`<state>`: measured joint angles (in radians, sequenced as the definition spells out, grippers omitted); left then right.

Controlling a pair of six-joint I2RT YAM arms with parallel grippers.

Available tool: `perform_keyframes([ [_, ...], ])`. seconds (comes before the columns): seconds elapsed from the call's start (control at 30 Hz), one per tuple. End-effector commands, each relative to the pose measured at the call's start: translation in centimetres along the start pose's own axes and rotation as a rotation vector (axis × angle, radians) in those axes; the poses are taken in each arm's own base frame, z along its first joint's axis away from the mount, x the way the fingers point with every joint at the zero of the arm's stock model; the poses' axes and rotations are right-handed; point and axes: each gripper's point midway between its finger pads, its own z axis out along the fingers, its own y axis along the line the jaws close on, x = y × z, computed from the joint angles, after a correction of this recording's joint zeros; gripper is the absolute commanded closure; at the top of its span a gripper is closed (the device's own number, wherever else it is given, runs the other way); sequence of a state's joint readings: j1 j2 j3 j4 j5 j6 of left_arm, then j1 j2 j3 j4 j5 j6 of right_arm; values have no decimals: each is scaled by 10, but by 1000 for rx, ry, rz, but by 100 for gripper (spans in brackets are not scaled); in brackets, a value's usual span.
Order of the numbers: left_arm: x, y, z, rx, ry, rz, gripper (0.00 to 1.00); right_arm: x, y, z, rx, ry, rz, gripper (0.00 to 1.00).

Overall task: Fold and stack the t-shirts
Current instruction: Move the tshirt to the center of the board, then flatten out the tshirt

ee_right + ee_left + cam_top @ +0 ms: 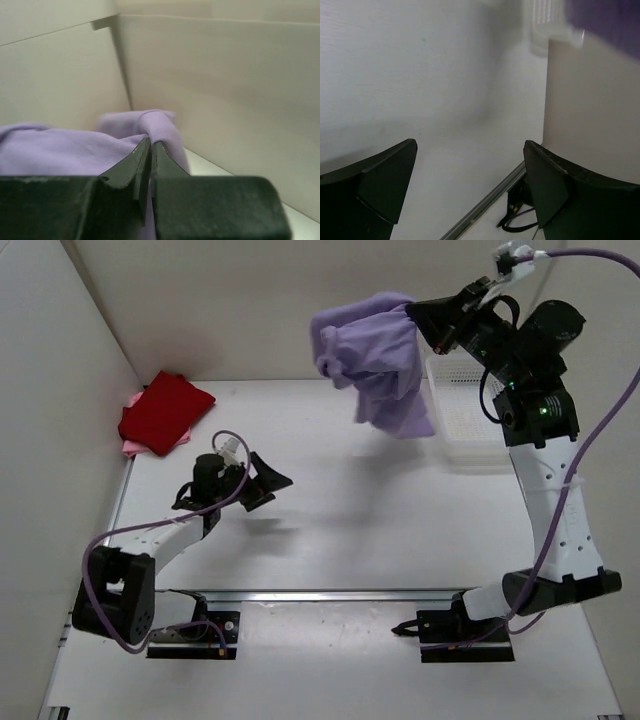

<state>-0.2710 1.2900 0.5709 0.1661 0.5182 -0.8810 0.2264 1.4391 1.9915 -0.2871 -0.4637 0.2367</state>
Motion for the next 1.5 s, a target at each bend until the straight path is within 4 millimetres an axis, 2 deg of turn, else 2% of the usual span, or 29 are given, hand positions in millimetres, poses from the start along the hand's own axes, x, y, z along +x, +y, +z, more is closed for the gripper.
perform_keyframes([
  [0.0,-34,-12,-28,68,-139,-44,2,-7,29,-1,-227,-97,46,100],
  [0.07,-41,-8,-40,66,-196,-46,2,29,24,-2,-278,-44,173,100],
  [0.1,-47,-7,-45,53,-227,-45,1,33,20,-6,-292,-46,203,100],
  [0.13,-46,-1,-45,34,-228,-48,1,62,10,-5,-288,-27,250,100],
  [0.17,-51,-3,-47,27,-241,-24,1,108,-7,-10,-261,47,376,99],
  [0.23,-54,8,-47,-29,-255,-21,2,175,-41,-12,-172,91,520,98],
  [0.27,-59,7,-48,-41,-271,1,2,217,-53,-16,-112,152,596,97],
  [0.3,-56,7,-45,-50,-250,13,1,254,-57,-16,-81,207,643,96],
  [0.33,-51,10,-41,-73,-242,21,1,268,-65,-17,-46,213,659,90],
  [0.37,-50,13,-39,-96,-245,35,1,292,-70,-20,-5,248,692,82],
  [0.43,-34,16,-30,-139,-202,89,1,325,-94,-29,144,298,691,70],
  [0.5,-32,29,-30,-234,-211,145,2,327,-107,-37,272,316,619,61],
  [0.53,-23,32,-29,-258,-184,162,1,333,-114,-43,359,341,572,58],
  [0.6,-18,42,-29,-321,-162,210,1,337,-113,-56,443,365,495,55],
  [0.63,-11,48,-29,-345,-140,214,1,349,-109,-64,481,397,468,55],
  [0.67,-6,57,-29,-380,-124,220,1,353,-102,-68,501,412,452,59],
  [0.77,5,78,-31,-429,-95,205,1,391,-70,-87,459,529,443,96],
  [0.83,17,94,-32,-443,-59,171,1,427,-45,-106,430,639,435,100],
  [0.87,14,95,-31,-434,-63,144,1,439,-32,-110,410,681,416,100],
  [0.93,13,100,-30,-433,-75,122,1,455,-14,-117,367,730,383,93],
  [0.97,8,102,-29,-434,-96,112,1,455,-4,-111,334,734,362,85],
  [1.0,6,100,-28,-423,-100,97,1,464,0,-113,327,776,360,78],
  [1.07,-4,99,-24,-426,-143,80,1,474,16,-106,272,822,288,70],
  [1.1,-9,97,-22,-425,-167,78,1,479,15,-101,275,838,272,66],
  [1.17,-18,94,-18,-414,-197,71,11,491,24,-91,246,875,216,65],
  [1.23,-24,95,-18,-414,-217,45,36,501,21,-86,261,898,184,61],
  [1.27,-25,102,-19,-435,-222,31,44,511,22,-85,260,924,166,60],
  [1.4,-26,121,-23,-496,-232,-9,41,524,17,-77,289,946,108,57],
  [1.47,-27,128,-23,-511,-245,-25,39,534,18,-77,298,977,81,52],
])
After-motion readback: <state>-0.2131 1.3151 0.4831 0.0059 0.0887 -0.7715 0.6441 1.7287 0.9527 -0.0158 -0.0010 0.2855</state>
